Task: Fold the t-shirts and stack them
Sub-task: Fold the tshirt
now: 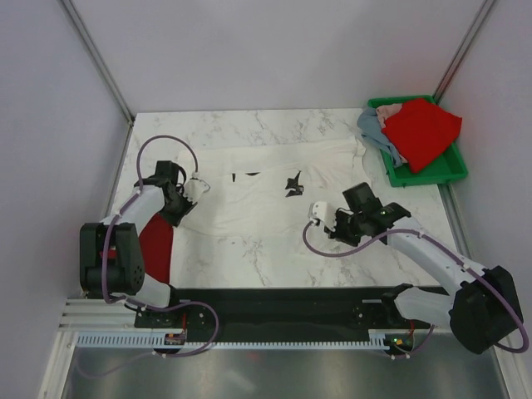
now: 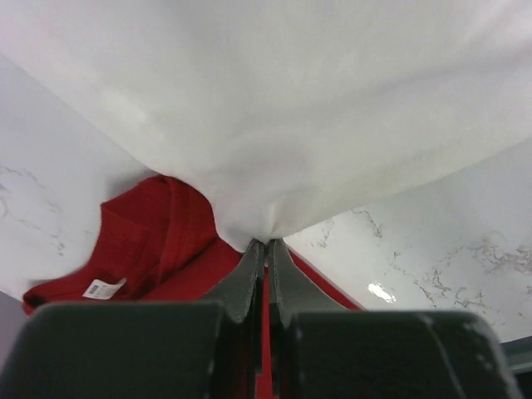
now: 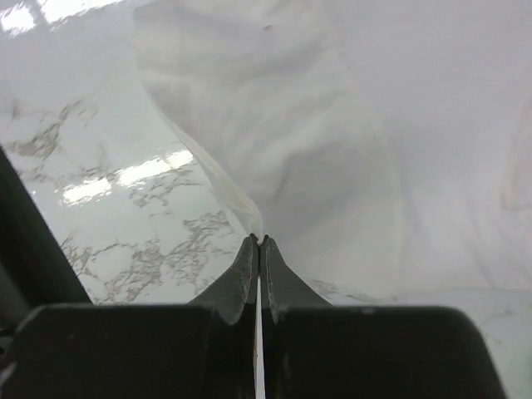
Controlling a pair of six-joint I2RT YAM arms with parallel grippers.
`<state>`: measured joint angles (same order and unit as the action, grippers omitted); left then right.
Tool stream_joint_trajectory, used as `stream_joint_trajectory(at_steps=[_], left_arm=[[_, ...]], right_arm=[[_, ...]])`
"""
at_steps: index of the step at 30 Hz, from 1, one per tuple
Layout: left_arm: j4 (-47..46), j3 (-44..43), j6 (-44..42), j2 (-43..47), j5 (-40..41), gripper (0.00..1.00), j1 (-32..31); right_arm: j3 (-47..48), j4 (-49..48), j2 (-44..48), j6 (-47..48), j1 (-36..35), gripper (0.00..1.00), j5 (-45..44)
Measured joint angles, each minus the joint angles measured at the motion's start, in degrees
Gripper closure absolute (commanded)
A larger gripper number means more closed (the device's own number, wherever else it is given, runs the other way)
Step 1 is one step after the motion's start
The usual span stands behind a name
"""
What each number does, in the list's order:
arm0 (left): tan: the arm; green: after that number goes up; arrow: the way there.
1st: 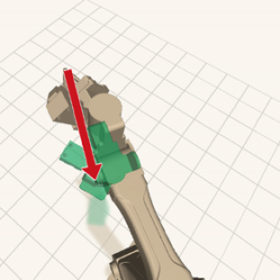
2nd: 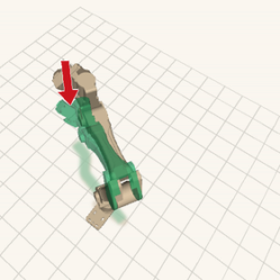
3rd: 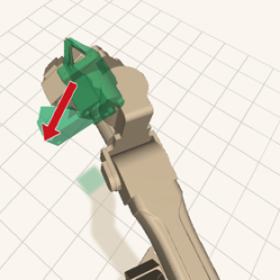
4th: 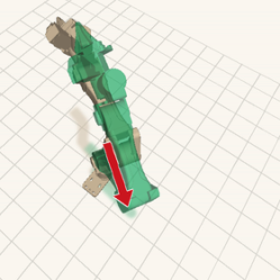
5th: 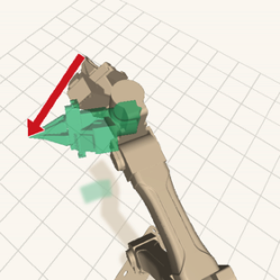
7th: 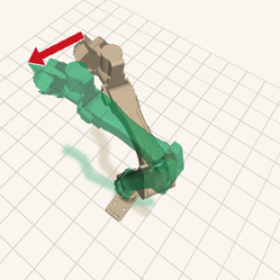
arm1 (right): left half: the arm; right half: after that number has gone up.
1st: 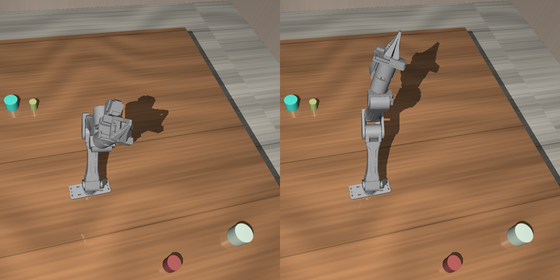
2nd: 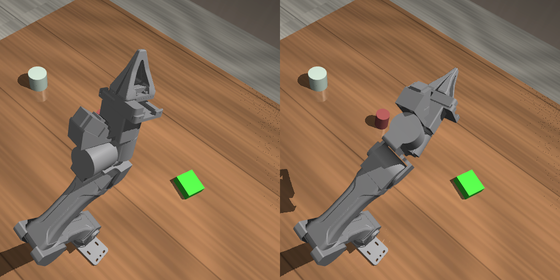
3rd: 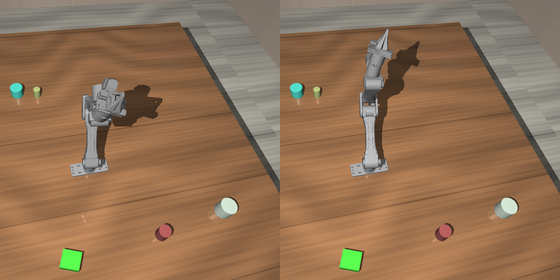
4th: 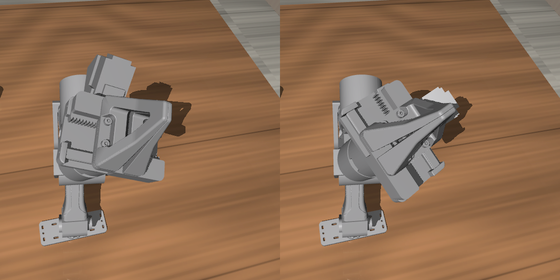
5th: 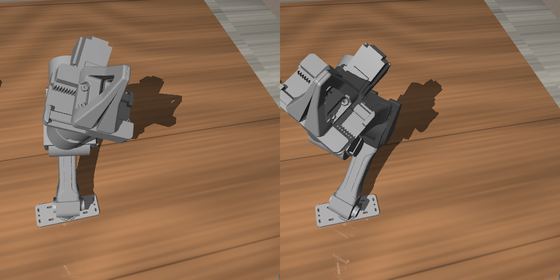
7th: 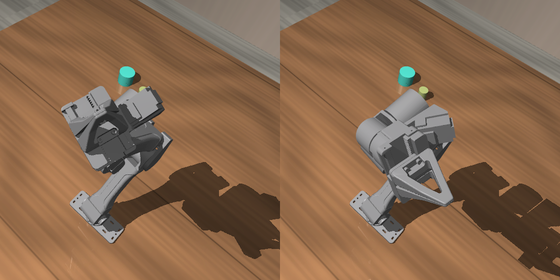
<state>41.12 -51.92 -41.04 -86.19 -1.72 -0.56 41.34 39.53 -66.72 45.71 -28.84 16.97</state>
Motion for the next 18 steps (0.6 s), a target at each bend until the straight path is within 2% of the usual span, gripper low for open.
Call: stream_joint_trajectory(at_steps=[4,18], left_arm=[[0.46,-2.23,-0.96,0.98,-0.09,0.98,-1.22],[2.86,-8.9,-1.49,1.18,-0.15,0.98,-1.29]], right_arm=[[6.51,-0.09,0.85,-3.78,4.74,1.0,-0.11],[20.9,-0.92,-2.75,-6.95,12.39,1.0,-3.48]])
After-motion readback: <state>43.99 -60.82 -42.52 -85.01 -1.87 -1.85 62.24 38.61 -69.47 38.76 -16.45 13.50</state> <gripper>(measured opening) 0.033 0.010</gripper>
